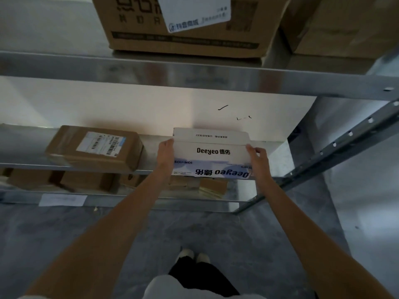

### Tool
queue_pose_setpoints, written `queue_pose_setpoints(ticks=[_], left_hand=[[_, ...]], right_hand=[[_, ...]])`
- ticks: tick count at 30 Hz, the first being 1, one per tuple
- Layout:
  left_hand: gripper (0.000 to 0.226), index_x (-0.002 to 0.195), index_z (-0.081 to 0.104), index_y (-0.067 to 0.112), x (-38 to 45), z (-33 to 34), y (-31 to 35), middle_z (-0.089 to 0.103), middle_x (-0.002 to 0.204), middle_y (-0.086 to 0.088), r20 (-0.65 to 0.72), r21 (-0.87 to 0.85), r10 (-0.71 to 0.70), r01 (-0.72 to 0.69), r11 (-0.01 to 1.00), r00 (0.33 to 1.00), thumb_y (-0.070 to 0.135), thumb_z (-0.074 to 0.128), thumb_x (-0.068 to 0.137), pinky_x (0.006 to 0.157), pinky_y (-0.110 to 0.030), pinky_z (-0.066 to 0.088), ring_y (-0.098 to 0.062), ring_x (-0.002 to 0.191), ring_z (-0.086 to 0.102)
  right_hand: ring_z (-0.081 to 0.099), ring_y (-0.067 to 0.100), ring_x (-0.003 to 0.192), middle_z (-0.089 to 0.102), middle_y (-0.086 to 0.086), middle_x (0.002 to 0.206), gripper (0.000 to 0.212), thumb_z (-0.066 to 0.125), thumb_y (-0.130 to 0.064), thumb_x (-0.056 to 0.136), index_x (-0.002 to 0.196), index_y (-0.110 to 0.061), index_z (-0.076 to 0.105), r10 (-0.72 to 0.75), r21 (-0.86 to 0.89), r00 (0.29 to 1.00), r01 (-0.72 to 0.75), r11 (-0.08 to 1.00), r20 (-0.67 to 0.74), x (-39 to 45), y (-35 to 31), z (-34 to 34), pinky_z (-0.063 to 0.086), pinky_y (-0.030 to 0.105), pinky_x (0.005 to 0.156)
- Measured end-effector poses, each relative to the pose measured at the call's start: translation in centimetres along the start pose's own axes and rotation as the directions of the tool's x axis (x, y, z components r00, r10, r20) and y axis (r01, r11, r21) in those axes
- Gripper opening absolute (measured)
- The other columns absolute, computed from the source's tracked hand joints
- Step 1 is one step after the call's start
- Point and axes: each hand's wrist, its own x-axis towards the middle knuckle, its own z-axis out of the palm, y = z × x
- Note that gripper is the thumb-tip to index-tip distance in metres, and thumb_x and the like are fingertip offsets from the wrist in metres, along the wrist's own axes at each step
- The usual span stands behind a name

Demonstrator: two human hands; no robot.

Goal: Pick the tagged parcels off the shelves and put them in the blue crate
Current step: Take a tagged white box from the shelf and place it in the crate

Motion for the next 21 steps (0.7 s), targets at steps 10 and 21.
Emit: queue_pose_setpoints(ticks=[10,21], left_hand=[[0.054,0.125,0.055,0.024,-0.9,-2.1,2.1,0.066,0.097,0.001,0.110,-0.168,0.084,-0.064,0.984,0.990,0.056,0.019,0.100,0.067,-0.025,0.051,-0.008,0.081,0.065],[0.042,0.110,0.053,0.029,-3.0,-2.6,2.3,0.067,0.104,-0.002,0.211,-0.028,0.209,-0.208,0.978,0.955,0.062,0.034,0.095,0.081,-0.036,0.055,-0.018,0.096,0.065]], right_hand=[[0.062,0.018,0.098,0.069,0.000,0.107,0.045,0.045,-0.056,0.094,0.116,-0.021,0.064,0.054,0.246,0.998,-0.060,0.967,0.034,-1.9,-1.7,-3.3,0.047,0.031,0.084],[0.061,0.017,0.096,0.063,-0.001,0.108,0.048,0.054,-0.065,0.085,0.114,-0.026,0.058,0.082,0.333,0.997,-0.077,0.940,-0.001,-4.7,-2.8,-1.8,0.052,0.038,0.074]])
